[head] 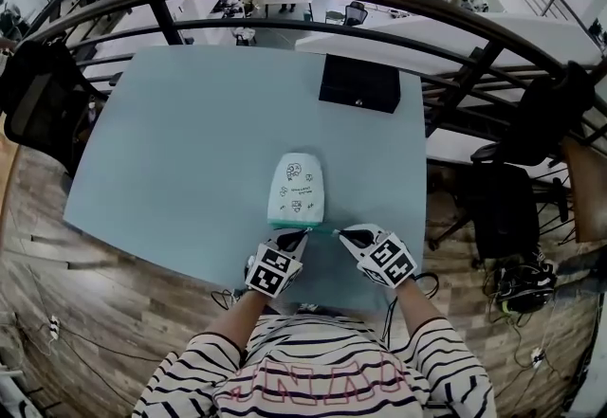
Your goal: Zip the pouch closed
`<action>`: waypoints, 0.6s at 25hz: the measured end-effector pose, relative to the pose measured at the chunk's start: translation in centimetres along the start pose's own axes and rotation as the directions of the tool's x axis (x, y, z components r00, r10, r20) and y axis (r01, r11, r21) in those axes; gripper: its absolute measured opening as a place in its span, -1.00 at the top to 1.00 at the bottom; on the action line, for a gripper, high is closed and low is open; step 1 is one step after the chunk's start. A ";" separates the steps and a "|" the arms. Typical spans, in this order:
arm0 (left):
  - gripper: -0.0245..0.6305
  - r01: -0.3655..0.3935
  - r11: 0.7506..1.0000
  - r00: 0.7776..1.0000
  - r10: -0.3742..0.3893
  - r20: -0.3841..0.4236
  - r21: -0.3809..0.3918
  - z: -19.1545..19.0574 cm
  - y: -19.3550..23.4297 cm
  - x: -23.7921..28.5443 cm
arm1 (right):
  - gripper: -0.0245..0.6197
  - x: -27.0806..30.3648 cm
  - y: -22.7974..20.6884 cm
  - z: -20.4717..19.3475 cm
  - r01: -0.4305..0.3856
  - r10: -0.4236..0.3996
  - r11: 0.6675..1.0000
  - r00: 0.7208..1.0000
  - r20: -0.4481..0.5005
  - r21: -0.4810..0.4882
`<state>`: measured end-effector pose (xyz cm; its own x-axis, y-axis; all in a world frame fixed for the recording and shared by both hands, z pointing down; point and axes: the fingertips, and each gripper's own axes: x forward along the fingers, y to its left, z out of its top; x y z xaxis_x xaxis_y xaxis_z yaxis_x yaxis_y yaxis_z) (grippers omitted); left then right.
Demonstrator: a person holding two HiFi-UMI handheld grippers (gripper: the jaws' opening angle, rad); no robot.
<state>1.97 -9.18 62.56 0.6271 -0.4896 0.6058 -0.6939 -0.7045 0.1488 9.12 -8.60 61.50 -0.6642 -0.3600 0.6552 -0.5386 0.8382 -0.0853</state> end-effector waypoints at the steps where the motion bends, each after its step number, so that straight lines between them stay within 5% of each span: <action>1: 0.85 -0.004 1.000 1.000 0.004 -0.003 -0.002 -0.1 0.3 -0.2 | 0.84 -0.2 -0.2 -0.2 0.006 -0.006 1.000 1.000 -0.002 0.001; 15: 0.85 -0.115 0.991 0.993 0.113 -0.024 -0.067 -2.3 4.5 -2.8 | 0.84 -0.9 -0.9 -2.2 0.052 -0.051 0.998 0.998 -0.029 0.040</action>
<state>-3.73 -9.84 63.33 0.5360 -0.5539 0.6371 -0.7834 -0.6075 0.1309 11.35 -8.13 62.64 -0.6209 -0.3902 0.6799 -0.5926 0.8014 -0.0812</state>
